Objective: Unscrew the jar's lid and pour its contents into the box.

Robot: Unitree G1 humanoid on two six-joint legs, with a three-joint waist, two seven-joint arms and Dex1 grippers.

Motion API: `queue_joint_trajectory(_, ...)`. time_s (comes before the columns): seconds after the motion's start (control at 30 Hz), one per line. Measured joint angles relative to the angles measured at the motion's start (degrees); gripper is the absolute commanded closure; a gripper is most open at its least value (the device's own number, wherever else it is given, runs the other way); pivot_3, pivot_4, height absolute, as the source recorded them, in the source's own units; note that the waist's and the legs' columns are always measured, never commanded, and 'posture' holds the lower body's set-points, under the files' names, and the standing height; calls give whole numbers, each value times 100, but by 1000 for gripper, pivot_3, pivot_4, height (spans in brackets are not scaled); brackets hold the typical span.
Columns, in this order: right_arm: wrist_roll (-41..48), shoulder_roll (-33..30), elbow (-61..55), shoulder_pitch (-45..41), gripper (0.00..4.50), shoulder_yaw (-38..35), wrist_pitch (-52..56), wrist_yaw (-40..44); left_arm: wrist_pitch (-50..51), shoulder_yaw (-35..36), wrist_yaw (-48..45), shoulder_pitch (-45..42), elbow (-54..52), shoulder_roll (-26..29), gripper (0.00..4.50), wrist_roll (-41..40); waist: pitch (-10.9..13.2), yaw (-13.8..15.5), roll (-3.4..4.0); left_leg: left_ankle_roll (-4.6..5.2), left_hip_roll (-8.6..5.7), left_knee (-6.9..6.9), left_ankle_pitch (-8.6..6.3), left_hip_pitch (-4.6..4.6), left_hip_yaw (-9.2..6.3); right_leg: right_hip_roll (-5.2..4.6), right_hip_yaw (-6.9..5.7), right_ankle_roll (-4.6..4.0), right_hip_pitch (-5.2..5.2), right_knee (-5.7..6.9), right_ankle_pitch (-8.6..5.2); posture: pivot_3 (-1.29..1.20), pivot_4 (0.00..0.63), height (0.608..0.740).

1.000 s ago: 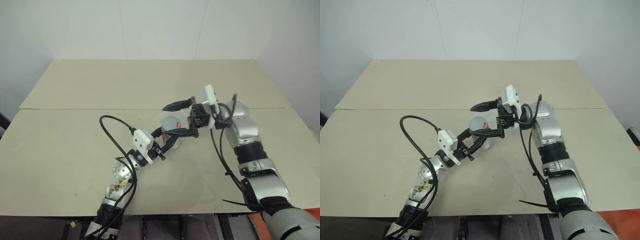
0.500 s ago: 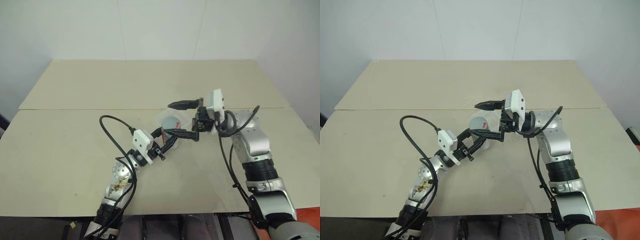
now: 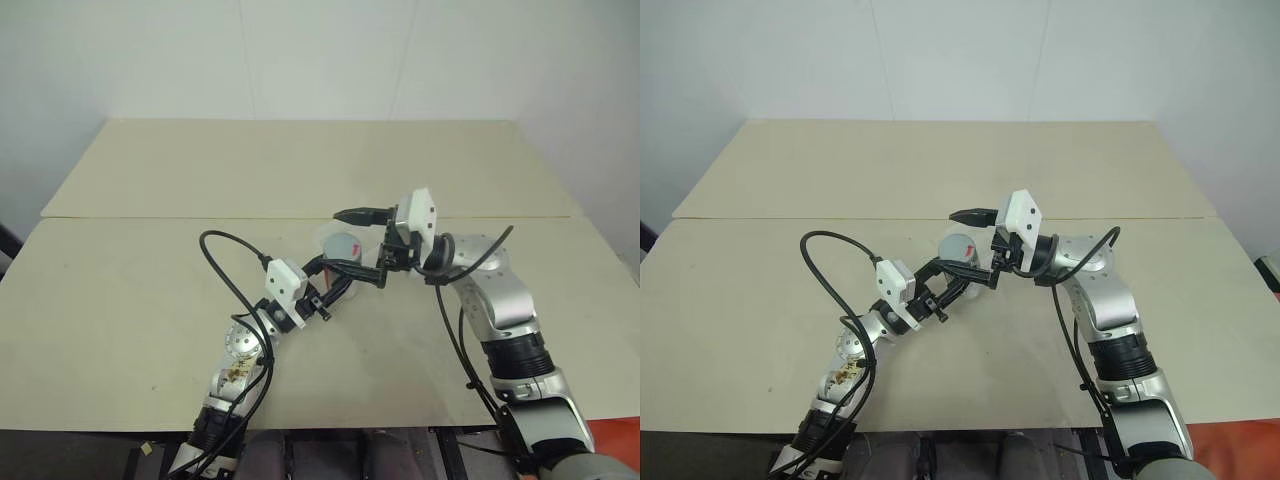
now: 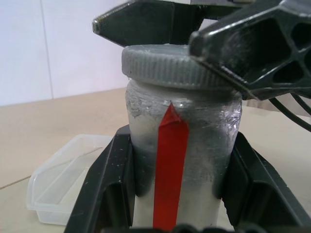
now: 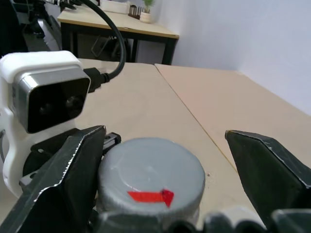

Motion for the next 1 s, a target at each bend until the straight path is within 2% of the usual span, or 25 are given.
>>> queue_joint_trajectory(0.83, 350, -625, -613, 806, 28, -623, 243, -206, -3, 11, -57, -7, 113, -6, 2567, -2, 1, 4, -1, 4, -2, 1, -2, 0, 0, 0, 3, 0, 1, -2, 0, 0, 150, 740)
queue_joint_trajectory(1.0, 495, -663, -1116, 972, 28, -661, 478, -326, -27, 9, -70, -7, 113, -12, 2567, -1, 1, 0, -1, 4, 0, 0, -2, 1, -2, 3, 1, 0, 1, 0, 0, 0, 150, 740)
